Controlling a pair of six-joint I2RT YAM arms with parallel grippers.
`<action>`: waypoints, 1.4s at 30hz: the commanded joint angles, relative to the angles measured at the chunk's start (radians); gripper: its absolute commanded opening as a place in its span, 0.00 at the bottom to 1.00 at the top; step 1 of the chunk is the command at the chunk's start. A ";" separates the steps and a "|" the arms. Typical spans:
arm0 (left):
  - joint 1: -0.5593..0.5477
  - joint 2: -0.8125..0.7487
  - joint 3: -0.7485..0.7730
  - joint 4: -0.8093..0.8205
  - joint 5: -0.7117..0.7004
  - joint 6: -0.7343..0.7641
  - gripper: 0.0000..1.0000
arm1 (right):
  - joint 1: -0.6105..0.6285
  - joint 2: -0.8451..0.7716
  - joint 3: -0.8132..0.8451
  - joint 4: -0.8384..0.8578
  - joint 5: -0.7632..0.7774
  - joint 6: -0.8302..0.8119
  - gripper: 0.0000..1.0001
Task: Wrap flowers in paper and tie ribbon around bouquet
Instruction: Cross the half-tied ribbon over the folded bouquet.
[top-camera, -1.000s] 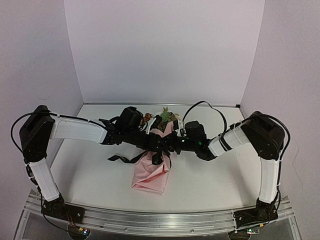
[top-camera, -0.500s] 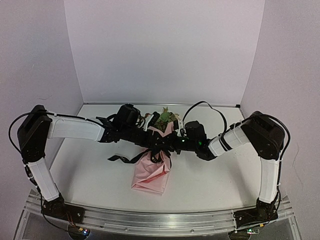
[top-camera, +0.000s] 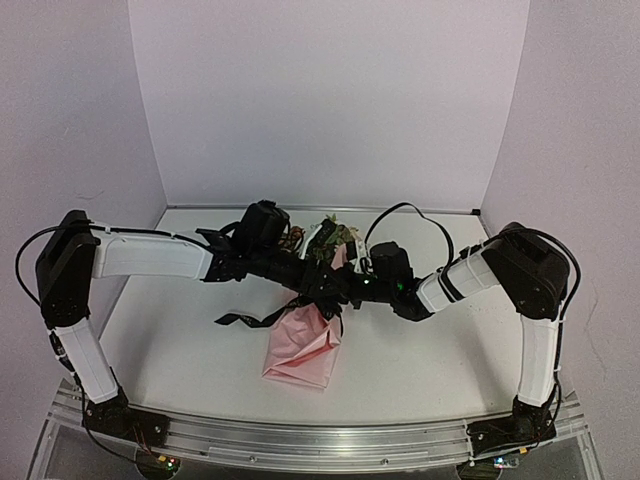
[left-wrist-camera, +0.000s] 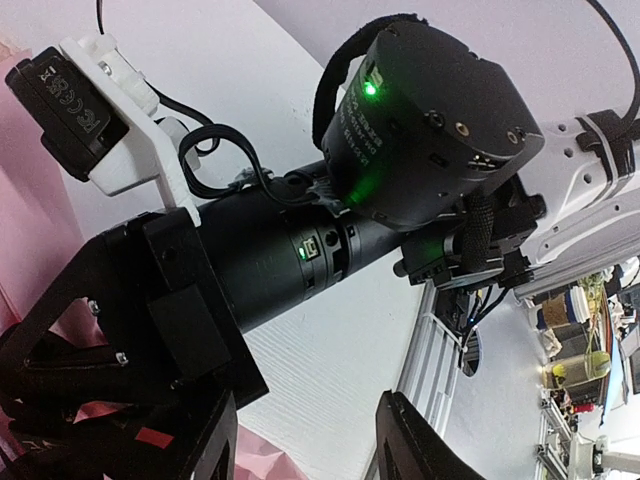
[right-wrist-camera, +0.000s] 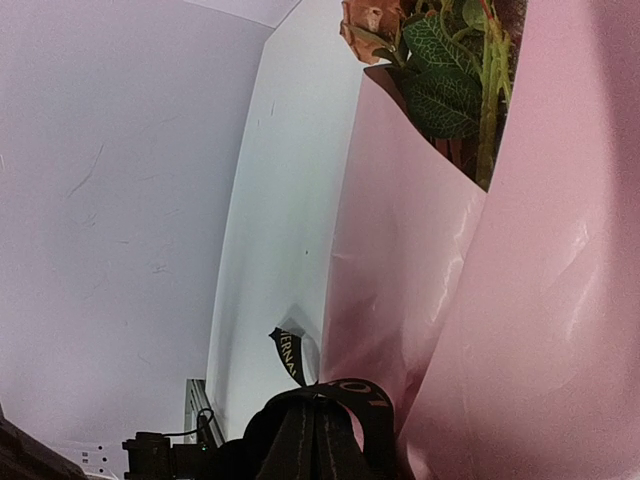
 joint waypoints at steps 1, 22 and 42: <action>-0.005 0.009 0.042 -0.006 0.022 0.015 0.49 | -0.004 0.013 0.026 0.032 -0.009 -0.011 0.02; 0.176 -0.108 -0.118 -0.129 -0.238 -0.173 0.36 | -0.007 0.004 0.027 0.031 -0.020 -0.015 0.02; 0.169 0.021 -0.087 -0.070 -0.048 -0.191 0.29 | -0.007 -0.131 -0.040 0.012 -0.089 -0.048 0.02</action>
